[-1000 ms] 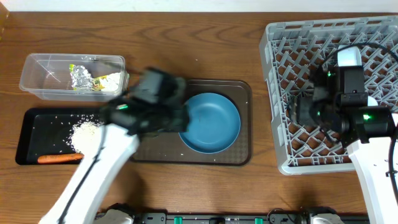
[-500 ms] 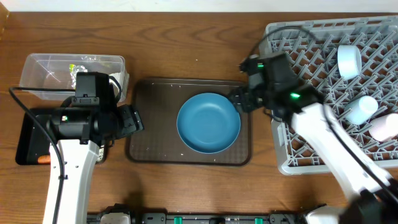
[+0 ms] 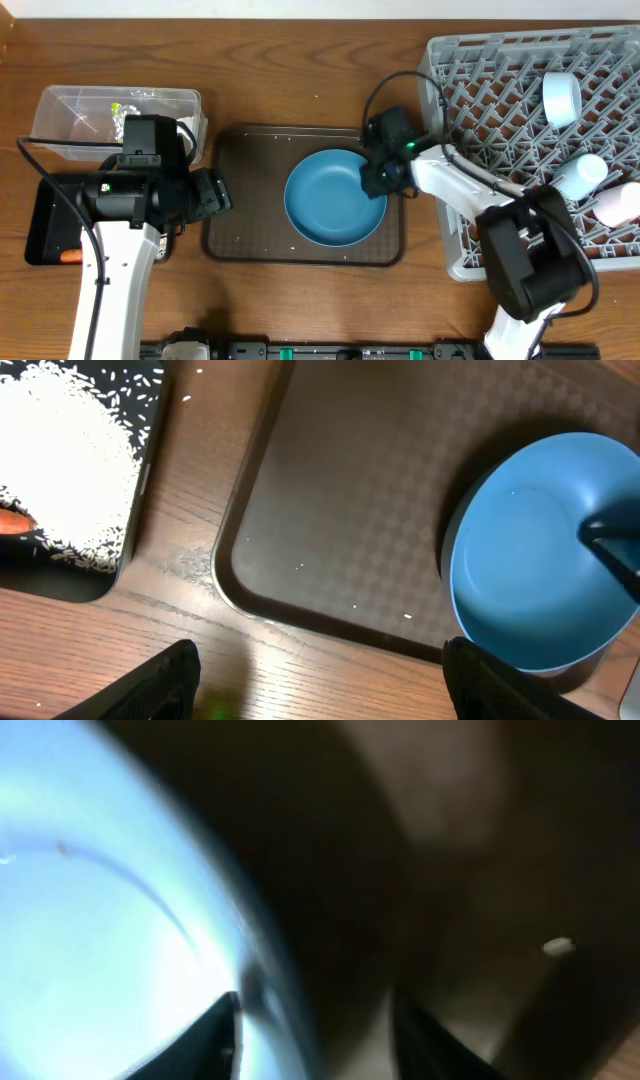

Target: Sort waste into correct bins and load items into the dishwasher rack

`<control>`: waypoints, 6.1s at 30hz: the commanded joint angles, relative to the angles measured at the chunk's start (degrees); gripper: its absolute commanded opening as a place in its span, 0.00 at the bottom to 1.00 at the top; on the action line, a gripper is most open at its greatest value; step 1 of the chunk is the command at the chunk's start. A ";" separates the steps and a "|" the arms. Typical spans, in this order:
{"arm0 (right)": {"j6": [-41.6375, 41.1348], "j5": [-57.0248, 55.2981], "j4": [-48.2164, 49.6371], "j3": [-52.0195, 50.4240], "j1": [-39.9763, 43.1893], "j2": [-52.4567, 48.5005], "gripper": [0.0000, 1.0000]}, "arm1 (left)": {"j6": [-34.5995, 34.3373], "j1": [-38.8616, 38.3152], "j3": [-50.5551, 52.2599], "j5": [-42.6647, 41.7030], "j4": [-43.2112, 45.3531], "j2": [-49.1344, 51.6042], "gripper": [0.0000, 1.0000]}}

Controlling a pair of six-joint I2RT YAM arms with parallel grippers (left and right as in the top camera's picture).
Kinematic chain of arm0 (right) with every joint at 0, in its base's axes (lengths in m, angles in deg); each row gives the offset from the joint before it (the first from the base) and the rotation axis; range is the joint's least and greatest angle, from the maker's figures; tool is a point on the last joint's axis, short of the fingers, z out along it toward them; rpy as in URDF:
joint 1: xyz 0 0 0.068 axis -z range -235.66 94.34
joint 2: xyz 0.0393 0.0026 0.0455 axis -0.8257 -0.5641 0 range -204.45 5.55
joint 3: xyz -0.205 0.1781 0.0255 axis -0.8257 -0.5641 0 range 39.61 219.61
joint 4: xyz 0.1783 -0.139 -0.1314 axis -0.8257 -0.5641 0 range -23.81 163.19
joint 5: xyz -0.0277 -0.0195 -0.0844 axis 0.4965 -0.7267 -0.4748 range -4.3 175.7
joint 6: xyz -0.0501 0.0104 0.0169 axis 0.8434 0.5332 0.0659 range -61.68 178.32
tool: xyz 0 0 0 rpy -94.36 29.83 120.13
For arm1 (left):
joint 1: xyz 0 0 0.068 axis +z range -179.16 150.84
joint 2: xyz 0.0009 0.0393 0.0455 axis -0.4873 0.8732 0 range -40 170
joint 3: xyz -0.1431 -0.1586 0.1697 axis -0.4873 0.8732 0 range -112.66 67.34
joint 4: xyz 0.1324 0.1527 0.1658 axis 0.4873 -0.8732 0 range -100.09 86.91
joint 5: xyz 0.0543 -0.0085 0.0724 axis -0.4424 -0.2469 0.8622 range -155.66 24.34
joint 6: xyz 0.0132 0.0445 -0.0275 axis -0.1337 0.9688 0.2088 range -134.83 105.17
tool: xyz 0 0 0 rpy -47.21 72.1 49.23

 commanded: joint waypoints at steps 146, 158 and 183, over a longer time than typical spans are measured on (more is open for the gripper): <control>0.02 -0.22 -33.05 5.66 39.85 31.39 0.99 | 5.33 -10.01 -0.07 0.74 -4.11 10.69 0.80; -2.10 -2.36 -18.82 -18.49 40.52 57.02 0.99 | 4.87 -10.05 9.44 7.54 3.13 -19.63 0.80; -2.10 -2.58 -24.74 -31.71 40.54 90.53 0.99 | 3.98 -10.05 22.82 8.22 9.09 -58.31 0.98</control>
